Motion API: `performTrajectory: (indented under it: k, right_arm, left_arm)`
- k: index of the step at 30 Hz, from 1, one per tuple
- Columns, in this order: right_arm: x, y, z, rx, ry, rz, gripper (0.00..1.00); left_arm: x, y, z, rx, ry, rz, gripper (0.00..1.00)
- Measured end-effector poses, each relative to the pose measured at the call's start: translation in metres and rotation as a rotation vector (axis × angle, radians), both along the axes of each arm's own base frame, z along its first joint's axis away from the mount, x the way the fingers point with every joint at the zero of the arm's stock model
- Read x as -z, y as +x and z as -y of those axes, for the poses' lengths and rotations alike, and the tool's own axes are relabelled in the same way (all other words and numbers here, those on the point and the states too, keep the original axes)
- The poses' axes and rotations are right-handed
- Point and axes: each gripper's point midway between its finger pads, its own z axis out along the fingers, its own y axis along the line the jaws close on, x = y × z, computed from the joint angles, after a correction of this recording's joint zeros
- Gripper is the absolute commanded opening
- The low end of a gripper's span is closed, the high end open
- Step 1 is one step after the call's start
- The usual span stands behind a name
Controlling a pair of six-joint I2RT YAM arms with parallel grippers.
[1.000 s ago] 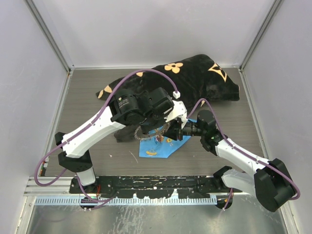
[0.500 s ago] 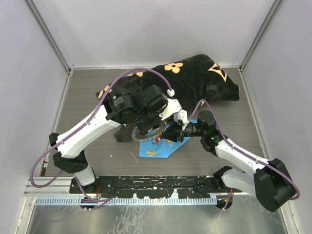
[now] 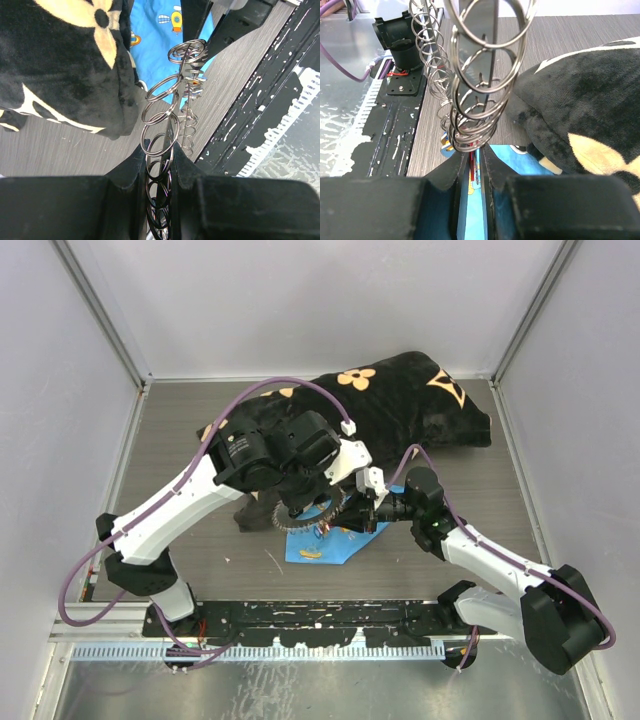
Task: Remove the keys from the keyring
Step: Pick up the key from the keyring.
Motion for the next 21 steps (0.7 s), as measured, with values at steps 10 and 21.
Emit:
performTrajectory:
  k: [10, 21]
  right_arm:
    - [0.000, -0.001, -0.001, -0.005, -0.001, 0.001, 0.18]
    - [0.001, -0.002, 0.000, -0.012, -0.002, 0.010, 0.10]
  left_arm:
    - [-0.004, 0.000, -0.001, -0.001, -0.026, 0.000, 0.00]
    - [-0.005, 0.000, -0.012, -0.016, -0.037, 0.001, 0.00]
